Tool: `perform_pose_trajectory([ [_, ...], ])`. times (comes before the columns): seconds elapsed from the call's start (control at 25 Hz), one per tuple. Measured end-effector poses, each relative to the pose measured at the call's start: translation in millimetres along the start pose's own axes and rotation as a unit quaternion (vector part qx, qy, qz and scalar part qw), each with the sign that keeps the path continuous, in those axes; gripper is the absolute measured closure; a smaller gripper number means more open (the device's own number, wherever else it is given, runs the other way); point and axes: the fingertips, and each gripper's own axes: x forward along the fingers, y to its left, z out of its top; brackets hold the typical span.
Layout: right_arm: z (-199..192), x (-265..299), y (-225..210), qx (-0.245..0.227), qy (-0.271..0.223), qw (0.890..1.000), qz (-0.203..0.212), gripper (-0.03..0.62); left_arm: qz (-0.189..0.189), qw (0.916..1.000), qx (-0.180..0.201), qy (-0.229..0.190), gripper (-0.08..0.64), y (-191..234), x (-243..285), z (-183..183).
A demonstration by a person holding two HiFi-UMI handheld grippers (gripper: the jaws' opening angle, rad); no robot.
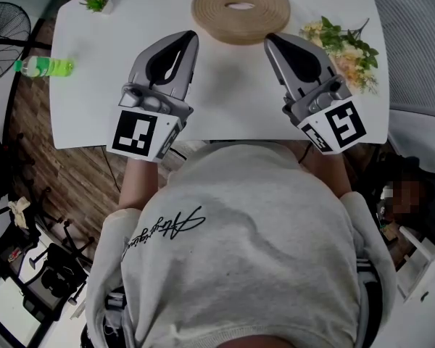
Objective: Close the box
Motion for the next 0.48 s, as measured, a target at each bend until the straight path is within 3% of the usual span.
perform_pose_trajectory([
  [0.36, 0.9, 0.5, 4.5, -0.012, 0.002, 1.0, 0.01, 0.591, 0.0, 1.0, 0.001, 0.001, 0.56, -2.2, 2.5, 1.6],
  [0.48, 3.3, 0.9, 3.7, -0.015, 0.0, 1.0, 0.008, 0.591, -0.002, 0.9999, -0.002, -0.017, 0.56, -2.7, 4.1, 8.1],
])
